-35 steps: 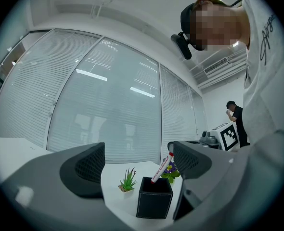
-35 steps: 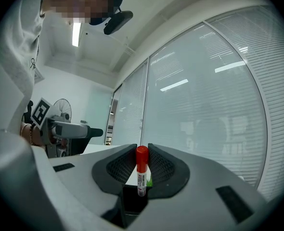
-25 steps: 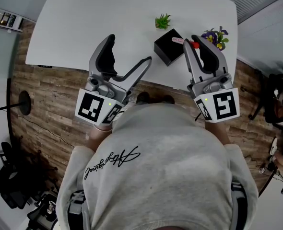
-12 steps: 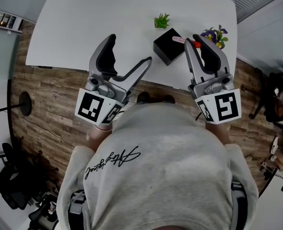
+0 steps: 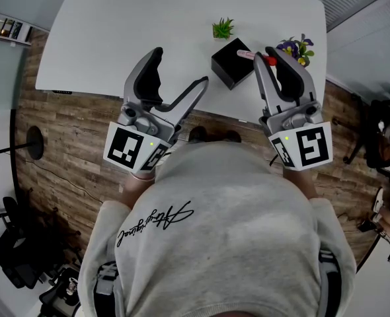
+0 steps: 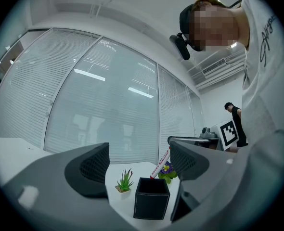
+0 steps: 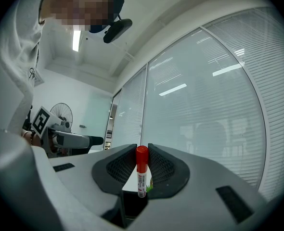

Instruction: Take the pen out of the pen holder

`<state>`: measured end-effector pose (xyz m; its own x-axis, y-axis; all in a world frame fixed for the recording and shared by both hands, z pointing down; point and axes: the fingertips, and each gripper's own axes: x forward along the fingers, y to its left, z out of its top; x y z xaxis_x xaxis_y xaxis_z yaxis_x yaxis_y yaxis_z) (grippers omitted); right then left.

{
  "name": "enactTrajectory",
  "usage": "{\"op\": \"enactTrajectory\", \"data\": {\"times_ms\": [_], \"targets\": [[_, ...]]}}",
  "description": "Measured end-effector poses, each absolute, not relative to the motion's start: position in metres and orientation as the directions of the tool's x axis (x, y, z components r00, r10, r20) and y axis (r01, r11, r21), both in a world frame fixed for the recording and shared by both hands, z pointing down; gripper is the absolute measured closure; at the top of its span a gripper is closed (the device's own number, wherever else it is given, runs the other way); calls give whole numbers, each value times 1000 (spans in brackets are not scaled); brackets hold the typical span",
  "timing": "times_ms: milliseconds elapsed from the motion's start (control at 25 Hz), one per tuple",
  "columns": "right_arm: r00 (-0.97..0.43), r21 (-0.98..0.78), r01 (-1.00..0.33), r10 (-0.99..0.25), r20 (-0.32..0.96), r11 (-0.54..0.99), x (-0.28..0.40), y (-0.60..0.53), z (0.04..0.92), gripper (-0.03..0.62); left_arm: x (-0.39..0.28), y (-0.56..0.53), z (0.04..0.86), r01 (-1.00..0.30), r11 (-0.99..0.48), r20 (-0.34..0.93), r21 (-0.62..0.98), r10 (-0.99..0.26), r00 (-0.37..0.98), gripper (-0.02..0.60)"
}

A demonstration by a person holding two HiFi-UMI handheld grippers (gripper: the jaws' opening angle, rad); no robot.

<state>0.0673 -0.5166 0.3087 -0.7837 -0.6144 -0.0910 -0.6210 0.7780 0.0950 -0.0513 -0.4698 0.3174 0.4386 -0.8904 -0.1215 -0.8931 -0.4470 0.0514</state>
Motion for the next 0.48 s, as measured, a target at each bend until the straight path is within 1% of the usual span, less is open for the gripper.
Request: {"op": "enactTrajectory", "data": {"times_ms": [200, 320, 480], "targets": [[-786, 99, -618, -611, -95, 780, 67, -516, 308, 524, -51, -468, 317, -892, -449, -121, 45, -889, 442, 239], [-787, 102, -617, -609, -97, 781, 66, -516, 306, 524, -51, -468, 317, -892, -451, -113, 35, -889, 444, 293], [-789, 104, -615, -607, -99, 782, 66, -516, 305, 523, -50, -468, 317, -894, -448, -109, 18, -889, 444, 334]]}}
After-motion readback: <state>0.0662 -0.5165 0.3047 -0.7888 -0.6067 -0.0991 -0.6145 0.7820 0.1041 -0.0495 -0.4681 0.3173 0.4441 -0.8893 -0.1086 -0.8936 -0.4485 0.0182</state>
